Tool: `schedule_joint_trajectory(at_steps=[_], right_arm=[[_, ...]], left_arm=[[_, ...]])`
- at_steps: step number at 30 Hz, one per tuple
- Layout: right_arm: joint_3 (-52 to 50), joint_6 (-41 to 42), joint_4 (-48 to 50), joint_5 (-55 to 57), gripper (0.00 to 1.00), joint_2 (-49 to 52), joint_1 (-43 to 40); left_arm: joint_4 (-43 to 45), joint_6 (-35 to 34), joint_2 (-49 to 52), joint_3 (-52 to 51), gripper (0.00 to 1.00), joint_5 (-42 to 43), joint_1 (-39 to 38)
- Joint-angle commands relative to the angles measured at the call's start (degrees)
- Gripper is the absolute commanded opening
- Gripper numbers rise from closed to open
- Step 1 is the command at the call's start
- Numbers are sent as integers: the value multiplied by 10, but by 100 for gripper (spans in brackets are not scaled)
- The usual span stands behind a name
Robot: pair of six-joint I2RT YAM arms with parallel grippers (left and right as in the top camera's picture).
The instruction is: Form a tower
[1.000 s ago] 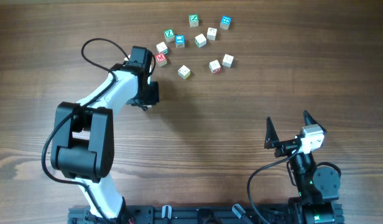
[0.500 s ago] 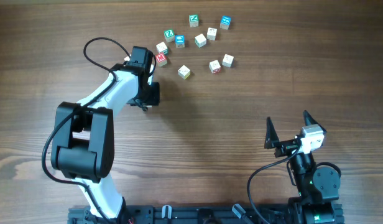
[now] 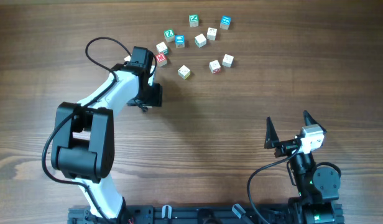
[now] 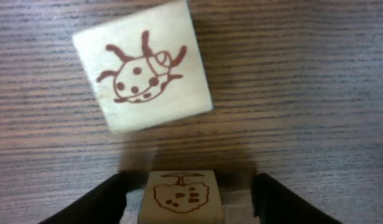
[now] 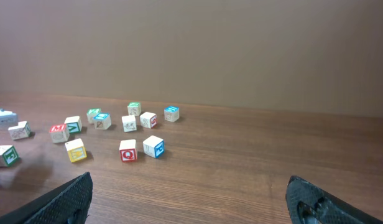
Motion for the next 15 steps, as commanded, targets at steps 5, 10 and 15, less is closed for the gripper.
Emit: schedule_joint_trajectory(at_steps=[5, 10, 15], right_arm=[[-1, -8, 3, -9, 99, -1, -2], [-1, -8, 3, -9, 100, -1, -2], [-1, -8, 3, -9, 100, -1, -2]], left_arm=[[30, -20, -2, 20, 72, -31, 1], [83, -79, -5, 49, 64, -40, 1], [90, -110, -5, 49, 63, -67, 1]])
